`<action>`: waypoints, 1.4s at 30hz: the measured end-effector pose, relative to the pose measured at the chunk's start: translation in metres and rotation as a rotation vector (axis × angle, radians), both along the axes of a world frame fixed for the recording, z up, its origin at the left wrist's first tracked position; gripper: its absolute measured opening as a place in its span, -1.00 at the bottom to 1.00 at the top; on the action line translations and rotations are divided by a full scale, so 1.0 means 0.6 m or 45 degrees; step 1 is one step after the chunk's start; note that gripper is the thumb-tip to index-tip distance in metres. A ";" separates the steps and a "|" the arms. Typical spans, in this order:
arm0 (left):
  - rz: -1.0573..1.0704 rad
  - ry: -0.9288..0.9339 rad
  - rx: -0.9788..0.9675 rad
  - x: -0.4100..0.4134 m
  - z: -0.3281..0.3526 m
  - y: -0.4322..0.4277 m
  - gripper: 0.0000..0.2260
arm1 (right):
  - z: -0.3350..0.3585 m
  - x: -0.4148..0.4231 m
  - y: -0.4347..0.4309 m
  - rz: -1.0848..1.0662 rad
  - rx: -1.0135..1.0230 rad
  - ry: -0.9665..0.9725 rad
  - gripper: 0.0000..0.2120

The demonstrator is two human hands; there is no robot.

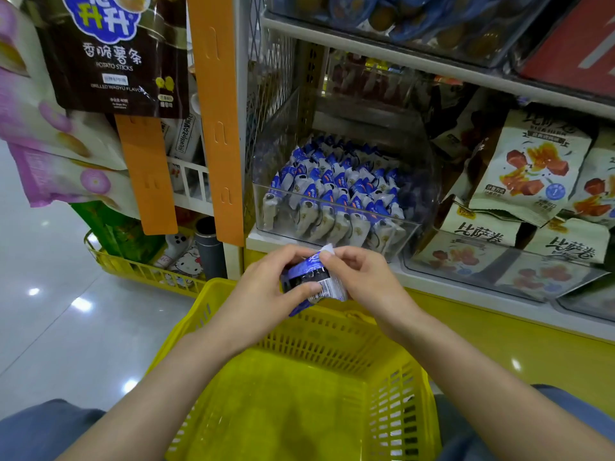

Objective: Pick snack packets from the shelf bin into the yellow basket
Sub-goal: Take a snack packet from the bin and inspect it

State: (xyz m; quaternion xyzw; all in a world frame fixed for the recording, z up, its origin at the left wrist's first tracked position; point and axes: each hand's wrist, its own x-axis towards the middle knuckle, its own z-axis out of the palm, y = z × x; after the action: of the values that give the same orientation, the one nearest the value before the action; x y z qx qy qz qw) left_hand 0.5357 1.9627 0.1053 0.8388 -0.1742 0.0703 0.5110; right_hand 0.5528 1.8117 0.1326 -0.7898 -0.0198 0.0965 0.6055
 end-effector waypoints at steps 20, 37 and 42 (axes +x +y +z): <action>0.175 -0.045 -0.014 -0.002 -0.013 -0.004 -0.84 | -0.008 -0.013 0.008 -0.039 -0.022 -0.268 -0.87; 0.480 -0.305 0.266 -0.010 -0.007 -0.010 -0.85 | -0.020 0.004 0.014 -0.204 -0.088 -0.218 -0.80; 0.449 0.408 -0.288 -0.001 -0.001 -0.016 -0.77 | -0.018 -0.006 0.023 -0.153 0.032 -0.267 -0.88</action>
State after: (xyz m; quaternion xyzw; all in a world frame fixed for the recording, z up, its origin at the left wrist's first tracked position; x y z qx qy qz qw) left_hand 0.5352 1.9529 0.1048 0.7941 0.0669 0.0437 0.6025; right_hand 0.5489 1.8255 0.1220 -0.7877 -0.0369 -0.0233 0.6146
